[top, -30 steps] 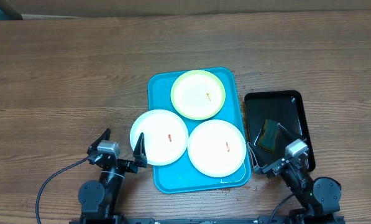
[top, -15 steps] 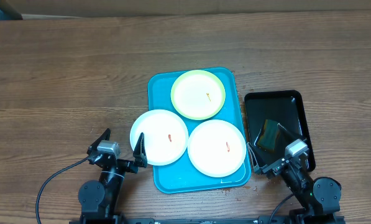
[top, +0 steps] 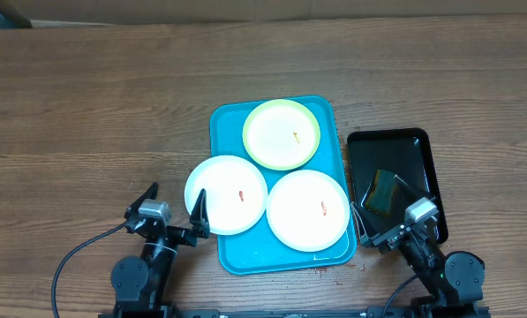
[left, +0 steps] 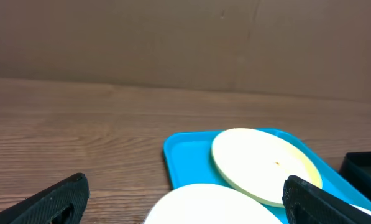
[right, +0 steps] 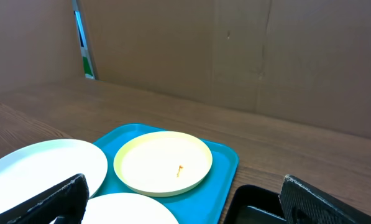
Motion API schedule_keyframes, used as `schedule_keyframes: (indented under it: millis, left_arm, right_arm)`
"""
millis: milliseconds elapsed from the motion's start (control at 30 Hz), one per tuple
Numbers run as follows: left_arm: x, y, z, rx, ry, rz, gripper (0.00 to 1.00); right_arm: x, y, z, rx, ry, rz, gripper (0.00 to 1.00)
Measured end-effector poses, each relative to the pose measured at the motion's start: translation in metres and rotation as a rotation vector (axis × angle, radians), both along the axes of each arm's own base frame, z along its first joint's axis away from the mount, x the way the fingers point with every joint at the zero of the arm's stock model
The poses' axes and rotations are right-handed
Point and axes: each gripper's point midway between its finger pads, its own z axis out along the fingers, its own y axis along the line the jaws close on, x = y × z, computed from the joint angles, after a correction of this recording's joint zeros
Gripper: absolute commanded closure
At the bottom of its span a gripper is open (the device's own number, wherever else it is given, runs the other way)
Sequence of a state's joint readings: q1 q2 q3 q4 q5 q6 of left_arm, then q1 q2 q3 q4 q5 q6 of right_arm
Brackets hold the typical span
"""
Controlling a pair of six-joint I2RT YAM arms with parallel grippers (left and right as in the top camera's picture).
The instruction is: Clean dirty plates on tray and stack at the side
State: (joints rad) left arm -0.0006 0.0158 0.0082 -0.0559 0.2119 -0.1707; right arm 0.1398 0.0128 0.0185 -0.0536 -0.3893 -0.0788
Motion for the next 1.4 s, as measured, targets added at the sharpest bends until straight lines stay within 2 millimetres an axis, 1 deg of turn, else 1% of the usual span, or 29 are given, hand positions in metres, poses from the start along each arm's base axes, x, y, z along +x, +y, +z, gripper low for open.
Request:
schedule_keyframes:
  millis: [100, 200, 367, 533, 633, 700, 767, 900, 967, 1033, 1067, 1167, 1233, 1300, 1400]
  left_arm:
    - [-0.003, -0.011, 0.002, -0.068, 0.009, -0.064, 0.0]
    - [-0.008, -0.026, 0.003, -0.145, 0.03, -0.153, 0.0]
    - [-0.017, -0.046, 0.008, -0.199, 0.039, -0.278, 0.0]
    - [-0.023, -0.055, 0.025, -0.219, 0.001, -0.343, 0.0]
    - [-0.029, -0.057, 0.05, -0.227, -0.025, -0.358, 0.0]
    - [-0.035, -0.058, 0.069, -0.229, -0.021, -0.362, 0.0]
    - [-0.04, -0.058, 0.087, -0.231, 0.006, -0.365, 0.0]
    - [-0.041, -0.06, 0.114, -0.242, 0.111, -0.365, 0.0]
    - [-0.038, -0.062, 0.126, -0.242, 0.188, -0.372, 0.0]
    - [-0.034, -0.064, 0.138, -0.242, 0.274, -0.375, 0.0]
    - [-0.032, -0.064, 0.143, -0.246, 0.333, -0.373, 0.0]
    - [-0.029, -0.065, 0.149, -0.249, 0.471, -0.371, 0.0]
    - [-0.027, -0.066, 0.151, -0.244, 0.542, -0.372, 0.0]
    - [-0.024, -0.066, 0.15, -0.24, 0.593, -0.372, 0.0]
    - [-0.022, -0.067, 0.138, -0.255, 0.681, -0.372, 0.0]
  right_arm:
    - [-0.003, 0.004, 0.0, -0.001, 0.0, 0.028, 0.0]
    - [-0.012, 0.017, 0.001, 0.0, -0.003, 0.124, 0.0]
    - [-0.032, 0.038, 0.007, 0.035, -0.004, 0.29, 0.0]
    - [-0.041, 0.046, 0.007, 0.148, 0.1, 0.364, 0.0]
    - [-0.044, 0.047, 0.011, 0.189, 0.145, 0.375, 0.0]
    - [-0.048, 0.046, 0.024, 0.207, 0.176, 0.369, 0.0]
    - [-0.052, 0.043, 0.044, 0.218, 0.203, 0.35, 0.0]
    - [-0.057, 0.035, 0.096, 0.218, 0.24, 0.288, 0.0]
    - [-0.056, 0.03, 0.118, 0.205, 0.283, 0.243, 0.0]
    - [-0.052, 0.026, 0.131, 0.195, 0.329, 0.202, 0.0]
    - [-0.047, 0.024, 0.143, 0.19, 0.352, 0.18, 0.0]
    - [-0.038, 0.023, 0.158, 0.179, 0.412, 0.16, 0.0]
    - [-0.033, 0.027, 0.165, 0.177, 0.451, 0.177, 0.0]
    - [-0.029, 0.032, 0.165, 0.179, 0.482, 0.208, 0.0]
    - [-0.027, 0.037, 0.156, 0.179, 0.542, 0.232, 0.0]
